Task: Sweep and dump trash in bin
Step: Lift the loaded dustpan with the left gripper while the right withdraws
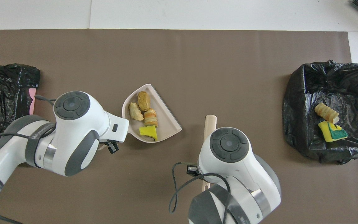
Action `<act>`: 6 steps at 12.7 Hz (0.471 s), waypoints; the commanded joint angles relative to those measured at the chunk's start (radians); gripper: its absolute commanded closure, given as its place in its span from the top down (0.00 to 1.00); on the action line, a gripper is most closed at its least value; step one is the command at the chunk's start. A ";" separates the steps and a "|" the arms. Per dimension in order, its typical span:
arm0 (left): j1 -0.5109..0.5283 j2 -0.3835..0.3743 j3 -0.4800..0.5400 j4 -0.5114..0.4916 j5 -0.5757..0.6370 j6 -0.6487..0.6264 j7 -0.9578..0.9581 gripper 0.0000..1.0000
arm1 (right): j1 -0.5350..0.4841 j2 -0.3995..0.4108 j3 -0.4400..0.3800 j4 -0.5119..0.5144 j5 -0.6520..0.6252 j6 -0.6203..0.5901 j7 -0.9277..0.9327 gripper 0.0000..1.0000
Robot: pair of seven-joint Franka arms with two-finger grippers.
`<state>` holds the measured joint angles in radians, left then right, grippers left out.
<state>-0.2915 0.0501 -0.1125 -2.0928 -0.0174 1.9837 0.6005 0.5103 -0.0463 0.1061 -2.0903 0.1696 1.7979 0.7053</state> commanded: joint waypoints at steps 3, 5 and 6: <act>0.072 -0.087 0.016 0.078 -0.001 -0.099 -0.070 0.00 | 0.138 -0.017 0.018 -0.017 -0.001 0.053 0.006 0.00; 0.156 -0.101 0.019 0.173 0.042 -0.248 -0.070 0.00 | 0.227 0.043 0.018 -0.019 -0.007 0.150 0.098 0.00; 0.202 -0.099 0.019 0.219 0.043 -0.306 -0.070 0.00 | 0.270 0.084 0.018 -0.005 -0.009 0.182 0.135 0.00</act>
<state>-0.1689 -0.0363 -0.0887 -1.9512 0.0085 1.7825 0.5364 0.7338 -0.0247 0.1232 -2.1052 0.1709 1.9168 0.7858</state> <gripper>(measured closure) 0.683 0.744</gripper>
